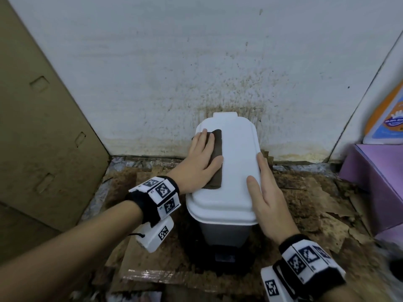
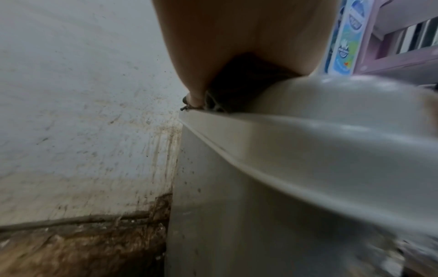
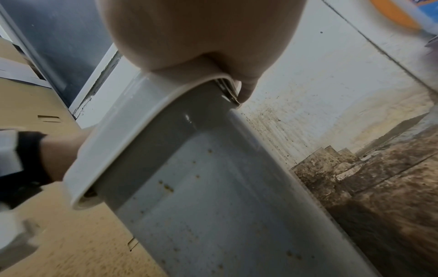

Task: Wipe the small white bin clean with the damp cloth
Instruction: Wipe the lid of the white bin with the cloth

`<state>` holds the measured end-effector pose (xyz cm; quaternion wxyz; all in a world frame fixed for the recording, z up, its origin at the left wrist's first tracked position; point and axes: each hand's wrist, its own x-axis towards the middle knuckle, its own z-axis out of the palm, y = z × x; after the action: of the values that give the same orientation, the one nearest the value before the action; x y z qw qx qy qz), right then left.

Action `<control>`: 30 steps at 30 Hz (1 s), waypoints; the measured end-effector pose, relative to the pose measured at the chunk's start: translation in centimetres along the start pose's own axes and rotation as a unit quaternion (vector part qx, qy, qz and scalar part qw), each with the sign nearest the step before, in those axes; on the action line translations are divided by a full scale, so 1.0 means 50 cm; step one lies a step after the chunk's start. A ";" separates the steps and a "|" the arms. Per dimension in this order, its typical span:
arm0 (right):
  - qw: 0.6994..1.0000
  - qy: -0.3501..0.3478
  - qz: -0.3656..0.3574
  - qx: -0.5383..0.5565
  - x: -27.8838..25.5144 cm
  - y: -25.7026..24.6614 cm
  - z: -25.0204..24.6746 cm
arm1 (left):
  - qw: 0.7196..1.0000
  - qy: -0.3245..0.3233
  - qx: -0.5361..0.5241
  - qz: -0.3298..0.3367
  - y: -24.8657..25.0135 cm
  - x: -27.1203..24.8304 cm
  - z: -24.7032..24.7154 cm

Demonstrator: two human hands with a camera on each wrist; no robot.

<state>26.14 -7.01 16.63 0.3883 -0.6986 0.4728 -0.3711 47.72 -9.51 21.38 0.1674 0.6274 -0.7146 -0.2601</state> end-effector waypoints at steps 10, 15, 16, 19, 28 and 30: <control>1.000 -0.008 0.012 0.008 -0.010 -0.007 -0.004 | 1.000 0.015 0.019 0.014 0.038 -0.140 0.054; 0.999 -0.013 0.018 0.025 -0.011 -0.012 -0.005 | 0.998 0.023 0.060 0.013 0.042 -0.129 0.054; 0.999 -0.013 0.020 0.033 -0.010 -0.014 -0.005 | 0.997 0.018 0.079 0.010 0.046 -0.124 0.051; 0.998 -0.010 0.025 0.055 -0.009 -0.017 -0.006 | 0.987 0.007 0.159 0.003 0.064 -0.107 0.045; 0.987 0.000 0.078 0.142 0.009 -0.028 -0.040 | 0.969 0.034 0.242 0.039 0.143 -0.044 0.110; 0.984 0.019 0.080 0.161 0.015 -0.029 -0.056 | 0.969 0.037 0.241 0.045 0.166 -0.035 0.124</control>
<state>24.41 -7.90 19.25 0.5147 -0.5796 0.4688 -0.4235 37.75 -6.14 21.34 0.0487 0.6257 -0.7770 -0.0493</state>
